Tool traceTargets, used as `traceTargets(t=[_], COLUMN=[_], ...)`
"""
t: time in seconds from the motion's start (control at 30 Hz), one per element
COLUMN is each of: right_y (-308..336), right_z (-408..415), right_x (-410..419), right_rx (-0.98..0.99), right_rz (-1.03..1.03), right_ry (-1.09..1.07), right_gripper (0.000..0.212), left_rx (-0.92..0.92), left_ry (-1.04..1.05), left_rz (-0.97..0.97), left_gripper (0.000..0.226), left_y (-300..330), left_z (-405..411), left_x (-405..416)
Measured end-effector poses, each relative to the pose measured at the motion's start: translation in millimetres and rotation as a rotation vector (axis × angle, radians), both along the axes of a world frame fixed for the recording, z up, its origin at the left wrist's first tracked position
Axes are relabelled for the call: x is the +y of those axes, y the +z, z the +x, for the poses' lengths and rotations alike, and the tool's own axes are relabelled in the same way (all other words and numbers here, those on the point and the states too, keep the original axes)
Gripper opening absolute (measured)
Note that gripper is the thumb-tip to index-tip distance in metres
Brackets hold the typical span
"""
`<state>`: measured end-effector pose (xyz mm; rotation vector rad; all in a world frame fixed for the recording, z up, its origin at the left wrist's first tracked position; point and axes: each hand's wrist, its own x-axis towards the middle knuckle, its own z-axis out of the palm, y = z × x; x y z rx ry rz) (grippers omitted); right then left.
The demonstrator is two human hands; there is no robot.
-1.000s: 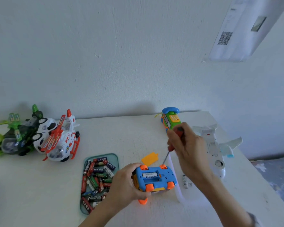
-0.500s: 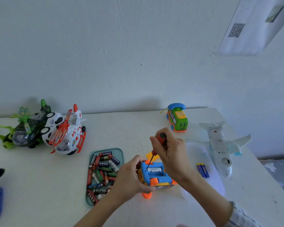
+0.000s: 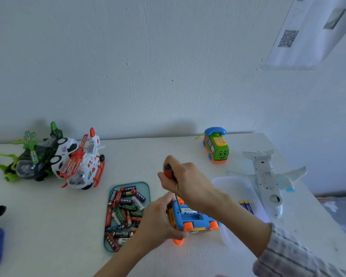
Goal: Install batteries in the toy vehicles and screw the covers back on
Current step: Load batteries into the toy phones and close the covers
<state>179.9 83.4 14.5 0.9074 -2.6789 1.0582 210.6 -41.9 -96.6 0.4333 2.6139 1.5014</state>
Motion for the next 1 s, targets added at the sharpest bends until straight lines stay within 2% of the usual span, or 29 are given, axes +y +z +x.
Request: traceTargets(t=[0.13, 0.37, 0.53, 0.6, 0.7, 0.8, 0.87, 1.0], right_y=[3.0, 6.2, 15.1, 18.4, 5.9, -25.5, -37.3, -41.6], right_z=[0.0, -3.1, -6.1, -8.3, -4.5, 4.7, 9.0, 12.8], right_x=[-1.7, 2.0, 19.5, 34.0, 45.1, 41.3, 38.7, 38.7], right_rx=[0.025, 0.016, -0.046, -0.071, -0.247, -0.319, -0.278, -0.233], right_rz=[0.026, -0.036, -0.265, -0.172, 0.187, 0.392, 0.406, 0.297], right_ry=[0.068, 0.041, -0.179, -0.214, -0.140, -0.096, -0.116, -0.111], right_gripper=[0.022, 0.022, 0.027, 0.031, 0.038, 0.038, 0.032, 0.027], left_rx=[-0.015, -0.019, -0.026, -0.024, -0.023, -0.033, -0.044, -0.052], left_ry=[0.007, -0.013, -0.005, -0.006, -0.013, -0.010, -0.012, -0.021], left_rz=[0.008, 0.047, 0.066, 0.065, 0.066, 0.077, 0.080, 0.063], left_gripper=[0.055, 0.050, 0.051, 0.052, 0.053, 0.053, 0.054, 0.057], left_y=[-0.4, 6.7, 1.4, -0.1, -0.5, -0.7, -0.4, 0.0], left_z=[-0.4, 0.6, -1.0, -1.2, -2.5, -3.8, -4.2, -4.1], left_x=[0.4, 0.6, -1.5, -1.5, -1.7, -2.1, -2.2, -3.0])
